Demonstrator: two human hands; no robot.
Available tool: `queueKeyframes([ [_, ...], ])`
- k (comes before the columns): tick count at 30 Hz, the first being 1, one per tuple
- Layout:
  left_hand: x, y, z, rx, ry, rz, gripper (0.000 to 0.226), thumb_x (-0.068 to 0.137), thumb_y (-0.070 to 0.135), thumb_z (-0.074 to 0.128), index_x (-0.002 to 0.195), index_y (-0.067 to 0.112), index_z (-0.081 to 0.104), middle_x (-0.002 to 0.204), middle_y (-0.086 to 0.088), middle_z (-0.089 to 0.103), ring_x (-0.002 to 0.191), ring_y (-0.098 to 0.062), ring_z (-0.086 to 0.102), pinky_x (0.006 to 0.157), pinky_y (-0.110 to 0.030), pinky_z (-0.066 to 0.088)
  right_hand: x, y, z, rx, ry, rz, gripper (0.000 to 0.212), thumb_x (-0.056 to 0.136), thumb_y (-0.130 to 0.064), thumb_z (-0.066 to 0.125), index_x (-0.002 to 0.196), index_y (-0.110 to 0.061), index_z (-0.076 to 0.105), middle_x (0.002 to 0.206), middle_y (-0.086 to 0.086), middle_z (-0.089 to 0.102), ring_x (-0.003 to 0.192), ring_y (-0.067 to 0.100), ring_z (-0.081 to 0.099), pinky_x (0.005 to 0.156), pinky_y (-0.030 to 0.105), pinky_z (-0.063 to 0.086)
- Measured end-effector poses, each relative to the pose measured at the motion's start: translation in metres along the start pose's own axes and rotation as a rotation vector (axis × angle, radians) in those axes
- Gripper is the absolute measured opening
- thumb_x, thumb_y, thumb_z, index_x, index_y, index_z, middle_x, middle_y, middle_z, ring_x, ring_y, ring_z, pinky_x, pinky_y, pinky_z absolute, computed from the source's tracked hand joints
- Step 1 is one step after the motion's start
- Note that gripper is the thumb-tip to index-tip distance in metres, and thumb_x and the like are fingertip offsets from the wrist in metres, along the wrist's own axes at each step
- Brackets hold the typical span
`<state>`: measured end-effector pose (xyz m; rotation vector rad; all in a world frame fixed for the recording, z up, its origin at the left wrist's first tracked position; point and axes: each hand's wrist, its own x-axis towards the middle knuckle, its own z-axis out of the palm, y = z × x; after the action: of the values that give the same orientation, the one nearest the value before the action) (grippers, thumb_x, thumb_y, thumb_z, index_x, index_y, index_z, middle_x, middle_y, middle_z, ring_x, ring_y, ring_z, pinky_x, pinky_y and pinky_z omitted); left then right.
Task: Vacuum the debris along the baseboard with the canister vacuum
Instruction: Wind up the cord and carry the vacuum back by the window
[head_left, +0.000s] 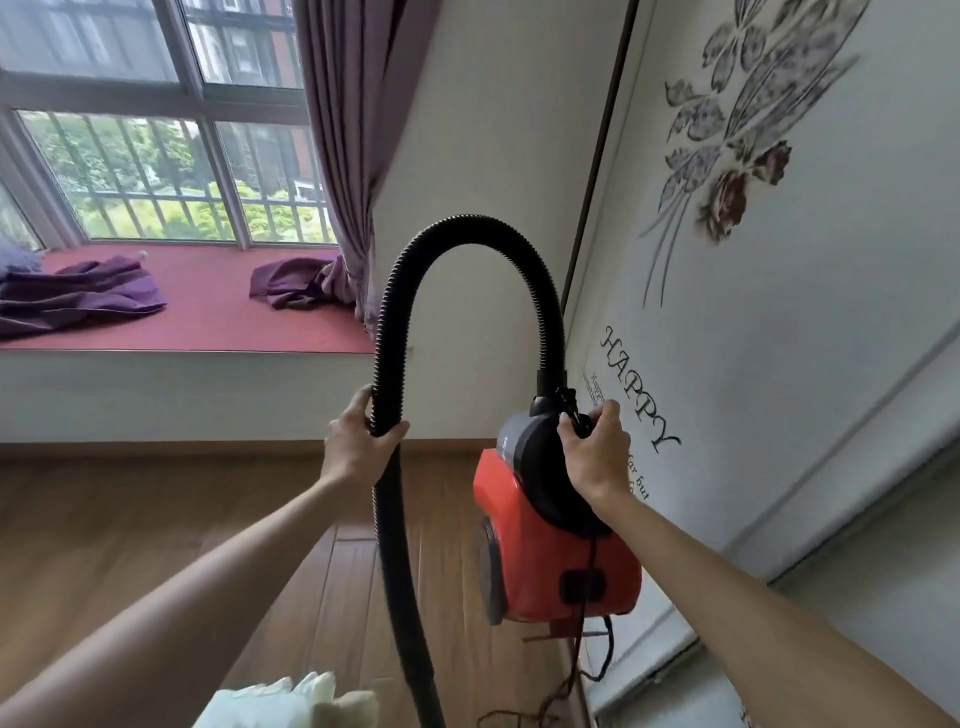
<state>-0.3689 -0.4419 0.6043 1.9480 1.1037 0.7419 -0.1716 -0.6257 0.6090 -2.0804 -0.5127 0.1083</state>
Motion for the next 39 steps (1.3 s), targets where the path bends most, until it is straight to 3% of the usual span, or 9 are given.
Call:
queueKeyframes([
  [2,0.018,-0.002,0.013,-0.008,0.003,-0.007,0.062,0.084,0.021,0.075,0.14,0.025,0.048,0.088,-0.003,0.064,0.076,-0.022,0.065,0.075,-0.036,0.056,0.019,0.006,0.011,-0.004,-0.002,0.003,0.031,0.095,-0.033,0.059,0.099,-0.008,0.041,0.082,0.012,0.059,0.072,0.028,0.06,0.062,0.041,0.053],
  [6,0.055,-0.008,0.044,-0.014,-0.004,-0.034,0.055,0.085,0.021,0.075,0.135,0.025,0.052,0.083,0.002,0.062,0.073,-0.016,0.062,0.066,-0.027,0.046,0.063,0.022,0.036,-0.014,-0.021,0.013,0.029,0.096,-0.029,0.059,0.1,-0.006,0.042,0.076,0.007,0.055,0.063,0.019,0.056,0.049,0.024,0.038],
  [12,0.115,-0.027,0.101,0.008,-0.018,-0.12,0.055,0.086,0.025,0.074,0.136,0.029,0.05,0.083,0.001,0.065,0.075,-0.019,0.064,0.067,-0.026,0.046,0.136,0.055,0.077,-0.007,-0.086,0.054,0.027,0.096,-0.029,0.058,0.099,-0.009,0.041,0.074,0.004,0.056,0.063,0.017,0.058,0.051,0.022,0.04],
  [19,0.154,-0.057,0.169,0.029,-0.067,-0.214,0.047,0.085,0.021,0.071,0.127,0.03,0.053,0.078,0.009,0.064,0.07,-0.013,0.065,0.06,-0.02,0.045,0.197,0.1,0.122,-0.057,-0.139,0.12,0.024,0.098,-0.032,0.055,0.098,-0.015,0.038,0.074,0.001,0.058,0.063,0.019,0.06,0.052,0.03,0.044],
  [24,0.178,-0.076,0.213,0.048,-0.095,-0.283,0.049,0.086,0.018,0.07,0.131,0.029,0.052,0.075,0.013,0.06,0.067,-0.002,0.059,0.054,-0.007,0.035,0.226,0.126,0.154,-0.111,-0.153,0.185,0.026,0.098,-0.032,0.055,0.104,-0.012,0.039,0.075,0.0,0.057,0.065,0.019,0.06,0.05,0.028,0.042],
  [30,0.222,-0.104,0.257,0.047,-0.139,-0.317,0.042,0.086,0.018,0.071,0.124,0.027,0.056,0.076,0.012,0.06,0.065,-0.003,0.057,0.055,-0.009,0.037,0.257,0.158,0.195,-0.142,-0.196,0.241,0.025,0.097,-0.033,0.055,0.103,-0.014,0.04,0.081,0.004,0.061,0.071,0.023,0.062,0.06,0.037,0.054],
  [34,0.263,-0.144,0.283,0.056,-0.175,-0.342,0.032,0.087,0.017,0.07,0.114,0.027,0.058,0.081,0.011,0.064,0.068,-0.005,0.061,0.059,-0.014,0.043,0.278,0.182,0.231,-0.147,-0.211,0.25,0.022,0.098,-0.029,0.056,0.101,-0.013,0.04,0.078,0.0,0.061,0.067,0.016,0.061,0.049,0.02,0.041],
  [37,0.297,-0.183,0.307,0.057,-0.217,-0.353,0.032,0.088,0.015,0.069,0.114,0.028,0.058,0.082,0.011,0.064,0.072,-0.007,0.063,0.062,-0.02,0.05,0.297,0.203,0.266,-0.176,-0.198,0.261,0.021,0.098,-0.026,0.056,0.098,-0.015,0.039,0.072,-0.004,0.06,0.059,0.006,0.059,0.043,0.015,0.037],
  [39,0.317,-0.213,0.327,0.073,-0.24,-0.369,0.034,0.089,0.016,0.069,0.117,0.029,0.057,0.082,0.012,0.064,0.071,-0.006,0.063,0.058,-0.014,0.045,0.31,0.22,0.294,-0.2,-0.193,0.273,0.021,0.097,-0.025,0.057,0.098,-0.017,0.038,0.069,-0.007,0.059,0.056,0.002,0.056,0.041,0.013,0.038],
])
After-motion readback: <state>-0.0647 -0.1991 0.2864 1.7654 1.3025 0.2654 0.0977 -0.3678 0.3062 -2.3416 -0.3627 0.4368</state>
